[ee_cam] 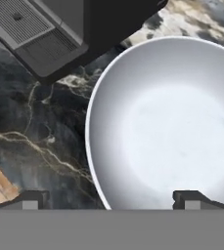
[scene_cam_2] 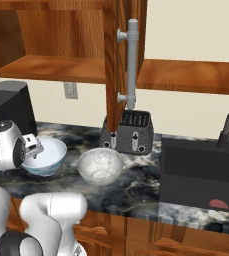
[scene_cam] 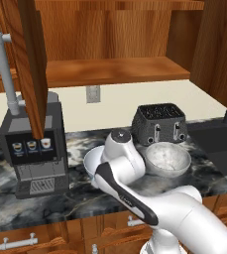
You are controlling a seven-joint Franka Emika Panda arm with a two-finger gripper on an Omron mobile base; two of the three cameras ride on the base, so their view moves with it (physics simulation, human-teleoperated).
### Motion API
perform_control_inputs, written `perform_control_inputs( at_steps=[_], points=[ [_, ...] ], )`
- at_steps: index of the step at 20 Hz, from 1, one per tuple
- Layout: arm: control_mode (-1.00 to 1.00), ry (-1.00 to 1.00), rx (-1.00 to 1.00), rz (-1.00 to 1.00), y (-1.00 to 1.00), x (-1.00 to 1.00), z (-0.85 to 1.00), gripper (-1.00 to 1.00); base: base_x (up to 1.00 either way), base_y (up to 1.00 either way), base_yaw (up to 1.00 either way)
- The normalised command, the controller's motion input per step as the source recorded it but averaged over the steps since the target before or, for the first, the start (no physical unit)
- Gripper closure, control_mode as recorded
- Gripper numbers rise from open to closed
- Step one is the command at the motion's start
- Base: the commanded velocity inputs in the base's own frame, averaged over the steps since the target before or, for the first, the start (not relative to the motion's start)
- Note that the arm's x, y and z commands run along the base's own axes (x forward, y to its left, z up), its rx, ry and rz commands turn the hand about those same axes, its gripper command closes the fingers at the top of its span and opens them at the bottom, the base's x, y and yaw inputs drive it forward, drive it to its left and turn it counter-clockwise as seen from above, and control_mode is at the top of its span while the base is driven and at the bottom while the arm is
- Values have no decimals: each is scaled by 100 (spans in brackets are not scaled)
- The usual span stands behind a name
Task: Open the cabinet. Pick the bowls from the counter and place them in the cabinet. Then close the cabinet.
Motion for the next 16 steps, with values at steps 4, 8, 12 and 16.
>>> perform_control_inputs(
  at_steps=[4,8,12,16],
  points=[
    [-100,0,-1,0,10,16,-31,-100,0,0,0],
    [-100,1,0,0,9,15,-27,-100,0,0,0],
    [-100,1,0,0,7,18,-25,-100,0,0,0],
    [-100,1,0,0,4,17,-26,-100,0,0,0]
  ],
)
